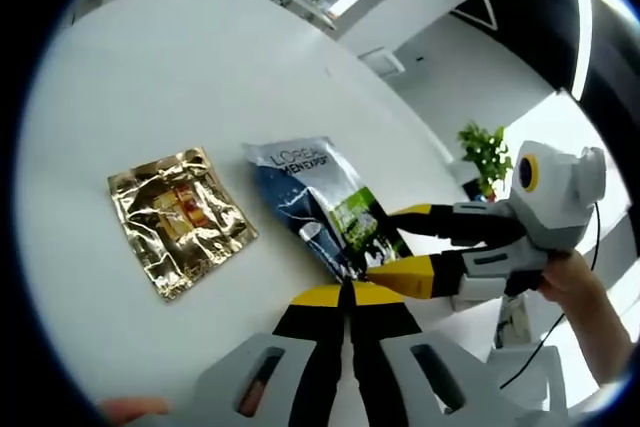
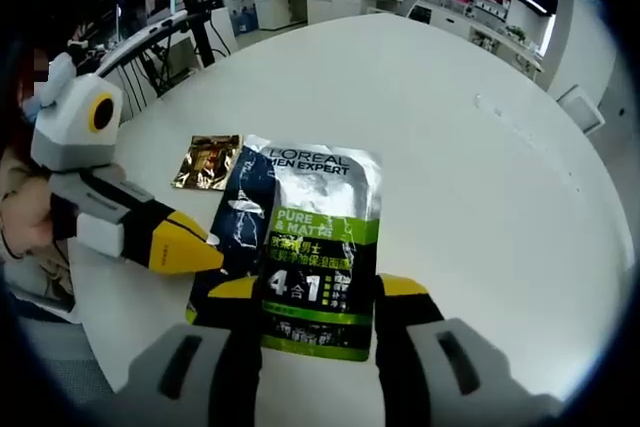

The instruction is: Arrange the skincare products in the storage area until every visible bottle or jar stands upright without overlapping.

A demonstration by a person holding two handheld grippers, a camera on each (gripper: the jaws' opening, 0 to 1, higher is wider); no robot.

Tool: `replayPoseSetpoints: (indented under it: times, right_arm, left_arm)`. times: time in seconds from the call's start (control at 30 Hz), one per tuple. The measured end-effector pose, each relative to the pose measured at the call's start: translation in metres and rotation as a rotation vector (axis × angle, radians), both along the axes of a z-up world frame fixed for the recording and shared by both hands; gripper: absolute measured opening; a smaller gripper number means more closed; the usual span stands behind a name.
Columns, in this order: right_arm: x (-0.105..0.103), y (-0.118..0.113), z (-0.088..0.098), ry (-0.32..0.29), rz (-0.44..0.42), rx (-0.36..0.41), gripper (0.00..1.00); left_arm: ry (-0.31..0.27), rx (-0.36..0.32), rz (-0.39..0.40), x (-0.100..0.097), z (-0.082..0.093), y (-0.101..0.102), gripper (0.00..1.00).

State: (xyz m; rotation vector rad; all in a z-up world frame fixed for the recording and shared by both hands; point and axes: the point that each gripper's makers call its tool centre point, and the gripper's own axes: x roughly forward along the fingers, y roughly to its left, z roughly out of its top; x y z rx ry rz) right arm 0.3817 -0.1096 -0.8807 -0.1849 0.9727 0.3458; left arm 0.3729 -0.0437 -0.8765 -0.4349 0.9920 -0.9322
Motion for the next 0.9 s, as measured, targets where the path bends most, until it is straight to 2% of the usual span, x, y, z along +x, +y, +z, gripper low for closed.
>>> replayPoseSetpoints:
  times: [0.17,0.43,0.67,0.9]
  right_arm:
    - [-0.002,0.004,0.006,-0.003,0.017,-0.016,0.41]
    - [-0.004,0.016,0.026,-0.066,0.087,-0.055,0.39]
    - [-0.012,0.024,0.041,-0.102,0.104,-0.043,0.34]
    - [-0.029,0.032,0.063,-0.169,0.08,-0.004,0.32]
  left_arm:
    - [-0.015,-0.029,0.009,0.001,0.006,0.006,0.0]
    - [-0.06,-0.06,0.02,0.003,0.025,0.014,0.0]
    - [-0.107,-0.064,0.012,-0.002,0.036,0.023,0.0]
    - [-0.154,-0.077,0.0,-0.01,0.051,0.031,0.0]
